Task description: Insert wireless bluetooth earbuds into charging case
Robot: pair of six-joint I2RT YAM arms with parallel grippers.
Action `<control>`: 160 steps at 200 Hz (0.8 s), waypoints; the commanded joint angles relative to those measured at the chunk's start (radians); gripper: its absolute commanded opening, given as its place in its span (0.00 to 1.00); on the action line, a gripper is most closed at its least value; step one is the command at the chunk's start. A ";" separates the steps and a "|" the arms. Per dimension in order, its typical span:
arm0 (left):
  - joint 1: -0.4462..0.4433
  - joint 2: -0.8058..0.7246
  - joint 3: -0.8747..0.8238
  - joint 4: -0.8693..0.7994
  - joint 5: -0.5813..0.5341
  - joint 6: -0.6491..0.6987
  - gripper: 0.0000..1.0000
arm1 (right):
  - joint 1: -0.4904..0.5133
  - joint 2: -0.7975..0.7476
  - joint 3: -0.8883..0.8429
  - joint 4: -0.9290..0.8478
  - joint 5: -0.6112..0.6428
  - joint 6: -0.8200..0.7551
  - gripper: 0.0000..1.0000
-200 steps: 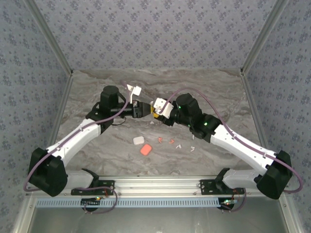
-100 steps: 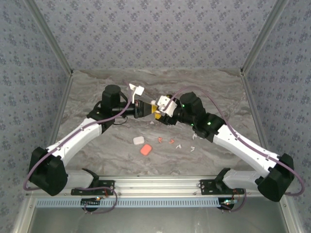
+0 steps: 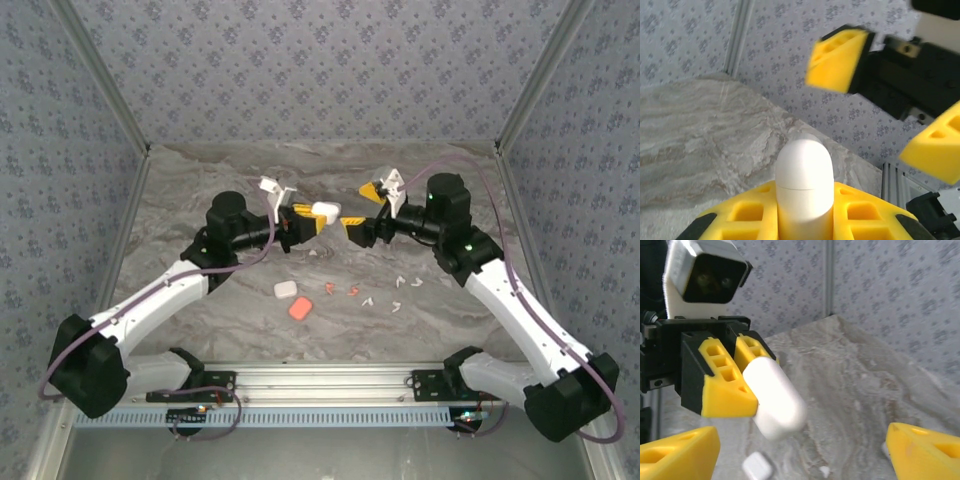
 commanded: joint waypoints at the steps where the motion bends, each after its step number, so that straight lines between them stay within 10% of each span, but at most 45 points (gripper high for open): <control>1: -0.019 -0.021 -0.007 0.111 -0.019 0.086 0.00 | 0.008 0.035 0.042 0.023 -0.090 0.073 0.87; 160: -0.036 -0.017 -0.012 0.104 0.009 0.124 0.00 | -0.008 0.124 0.112 0.009 0.025 0.082 0.71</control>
